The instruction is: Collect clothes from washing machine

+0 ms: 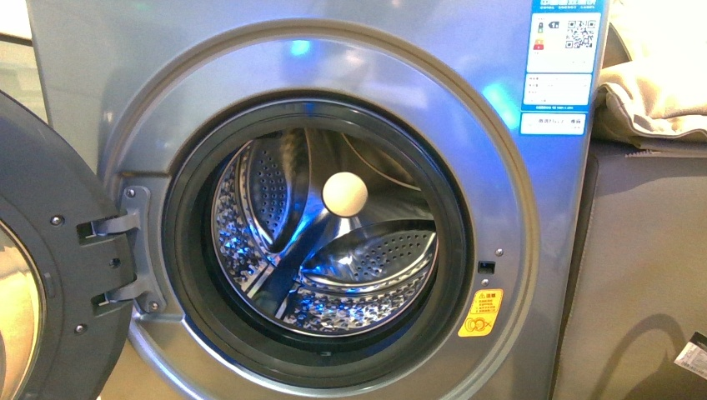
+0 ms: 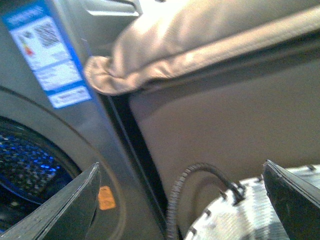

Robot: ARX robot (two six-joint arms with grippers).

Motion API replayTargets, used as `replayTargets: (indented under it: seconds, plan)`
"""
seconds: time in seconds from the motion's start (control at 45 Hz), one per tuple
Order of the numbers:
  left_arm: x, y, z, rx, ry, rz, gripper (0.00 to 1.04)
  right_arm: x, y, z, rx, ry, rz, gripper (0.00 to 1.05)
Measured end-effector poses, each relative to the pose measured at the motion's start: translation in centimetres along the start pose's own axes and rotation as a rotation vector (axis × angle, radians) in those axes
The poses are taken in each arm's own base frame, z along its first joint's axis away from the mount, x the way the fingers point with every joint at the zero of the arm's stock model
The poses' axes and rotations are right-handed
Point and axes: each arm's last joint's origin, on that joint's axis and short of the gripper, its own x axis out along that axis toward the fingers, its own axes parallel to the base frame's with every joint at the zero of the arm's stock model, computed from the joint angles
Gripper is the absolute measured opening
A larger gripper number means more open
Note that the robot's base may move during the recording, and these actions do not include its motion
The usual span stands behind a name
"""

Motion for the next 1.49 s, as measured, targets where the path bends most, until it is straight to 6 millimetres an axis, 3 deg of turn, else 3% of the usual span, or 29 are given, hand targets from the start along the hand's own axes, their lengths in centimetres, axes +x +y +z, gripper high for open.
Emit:
replayTargets:
  seconds: [0.2, 0.267, 0.4, 0.489, 0.578, 0.801, 1.068, 1.246, 1.335, 1.424, 1.49]
  plan:
    - [0.0, 0.0, 0.0, 0.0, 0.0, 0.0, 0.98, -2.4, 6.1, 0.6, -0.07, -0.188, 0.117, 0.97]
    - [0.0, 0.0, 0.0, 0.0, 0.0, 0.0, 0.98, -3.1, 7.0, 0.2, -0.076, -0.213, 0.138, 0.97]
    - [0.0, 0.0, 0.0, -0.004, 0.004, 0.011, 0.98, -3.4, 7.4, 0.3, -0.086, -0.23, 0.148, 0.97]
    - [-0.2, 0.2, 0.6, -0.178, 0.169, 0.263, 0.98, -3.4, 7.3, 0.1, -0.085, -0.225, 0.147, 0.97]
    - [-0.4, 0.5, 0.6, -0.301, 0.2, 0.43, 0.98, -3.4, 7.4, 0.2, -0.086, -0.227, 0.148, 0.97]
    - [-1.0, 0.6, 1.0, -0.367, 0.155, 0.472, 0.98, -3.4, 7.4, 0.2, -0.088, -0.227, 0.148, 0.97]
    - [-5.7, 2.5, 2.8, -0.351, 0.098, 0.613, 0.98, -3.4, 7.4, 0.2, -0.089, -0.227, 0.148, 0.97]
    - [-8.3, 3.5, 2.2, -0.321, 0.13, 0.738, 0.98, -3.4, 7.4, 0.2, -0.089, -0.227, 0.148, 0.97]
    - [-10.7, 3.3, 0.1, -0.234, 0.258, 0.737, 0.81, -3.4, 7.4, 0.2, -0.092, -0.219, 0.127, 0.96]
    - [-13.2, 2.8, -2.3, -0.2, 0.271, 0.737, 0.67, -3.6, 7.5, 0.1, -0.138, -0.094, -0.02, 0.84]
    - [-15.1, 2.3, -4.3, -0.186, 0.269, 0.739, 0.56, -4.1, 7.4, -1.1, -0.176, 0.022, -0.072, 0.74]
